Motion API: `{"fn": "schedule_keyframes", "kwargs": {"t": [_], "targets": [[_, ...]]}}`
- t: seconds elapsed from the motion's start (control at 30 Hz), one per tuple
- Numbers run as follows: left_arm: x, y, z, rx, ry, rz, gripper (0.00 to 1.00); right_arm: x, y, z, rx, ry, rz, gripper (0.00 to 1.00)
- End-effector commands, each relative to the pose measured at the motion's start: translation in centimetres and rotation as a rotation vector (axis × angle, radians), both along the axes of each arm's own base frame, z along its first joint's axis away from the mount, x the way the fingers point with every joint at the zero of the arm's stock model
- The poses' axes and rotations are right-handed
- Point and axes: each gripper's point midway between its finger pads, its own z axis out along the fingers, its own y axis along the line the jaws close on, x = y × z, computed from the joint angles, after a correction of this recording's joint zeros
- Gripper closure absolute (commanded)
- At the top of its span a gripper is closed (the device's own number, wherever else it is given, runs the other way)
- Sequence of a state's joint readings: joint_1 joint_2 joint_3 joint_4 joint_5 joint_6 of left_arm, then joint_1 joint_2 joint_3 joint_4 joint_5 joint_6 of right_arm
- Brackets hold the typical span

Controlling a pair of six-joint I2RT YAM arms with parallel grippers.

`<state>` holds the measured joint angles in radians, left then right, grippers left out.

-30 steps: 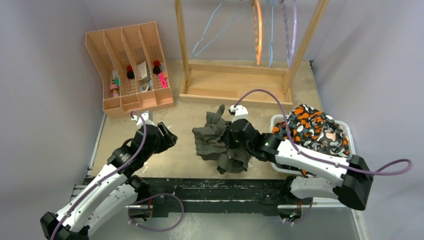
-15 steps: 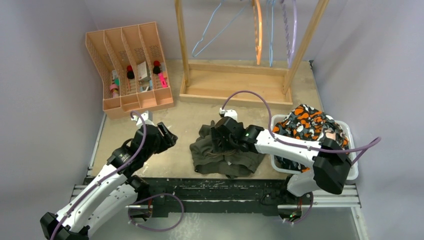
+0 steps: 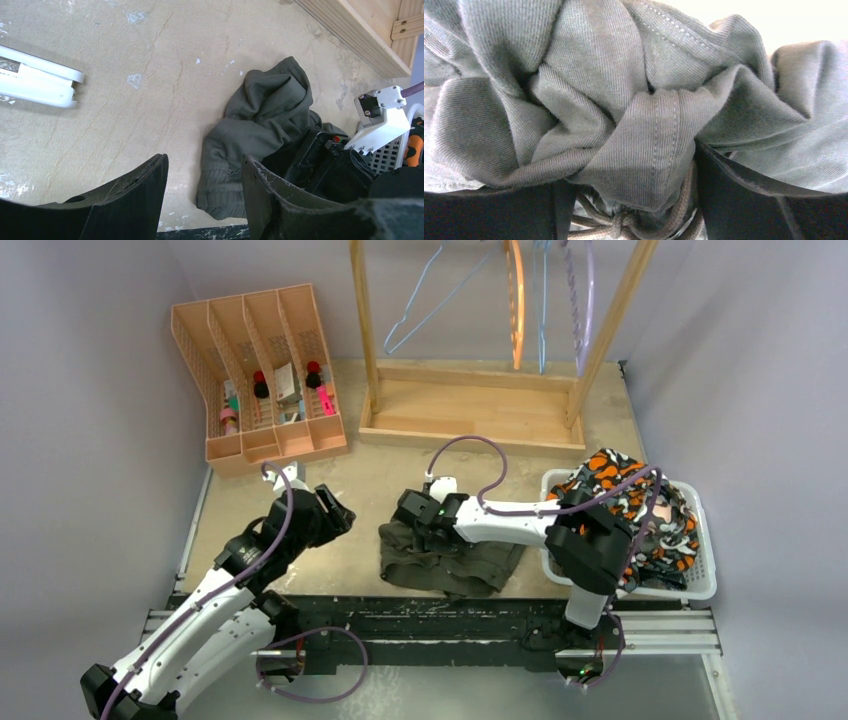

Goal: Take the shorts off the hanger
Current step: Pick up the shorts at the center of the board.

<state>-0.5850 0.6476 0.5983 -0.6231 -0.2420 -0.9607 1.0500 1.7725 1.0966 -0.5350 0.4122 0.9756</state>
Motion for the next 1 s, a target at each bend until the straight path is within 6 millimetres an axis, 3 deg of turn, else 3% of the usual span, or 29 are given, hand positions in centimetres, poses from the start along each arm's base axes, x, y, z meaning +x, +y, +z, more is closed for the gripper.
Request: {"fn": "schedule_keyframes", "kwargs": {"t": [0.0,0.1,0.23,0.3,0.47,0.73,0.87,0.97], "targets": [[0.3,-0.4,1.4,-0.023,-0.036,-0.008,0.45,-1.3,-1.6,-3.4,-0.072,0.034,-0.119,0.34],[0.2,-0.1,1.4,-0.010,-0.037,-0.005,0.45,-0.8,-1.6,-1.1,-0.012,-0.026,-0.124,0.56],[0.2,-0.1,1.6,-0.020,-0.045,-0.004,0.45,0.5,-1.5,4.1,0.065,-0.139,-0.087,0.87],[0.2,0.0,1.7,-0.015,-0.044,-0.004,0.45,0.7,-1.5,6.8,0.101,-0.171,-0.065,0.94],[0.3,0.2,1.5,-0.003,-0.034,0.012,0.45,0.3,-3.0,13.0,0.158,-0.235,-0.046,0.99],[0.4,0.2,1.7,-0.012,-0.050,0.015,0.45,-1.4,-7.7,21.7,0.289,-0.349,-0.069,1.00],[0.3,0.2,1.8,-0.013,-0.050,0.015,0.45,-2.2,-10.4,24.4,0.308,-0.397,-0.089,1.00],[0.4,0.1,1.8,-0.016,-0.051,0.013,0.45,-2.6,-12.0,25.3,0.282,-0.410,-0.106,1.00]]}}
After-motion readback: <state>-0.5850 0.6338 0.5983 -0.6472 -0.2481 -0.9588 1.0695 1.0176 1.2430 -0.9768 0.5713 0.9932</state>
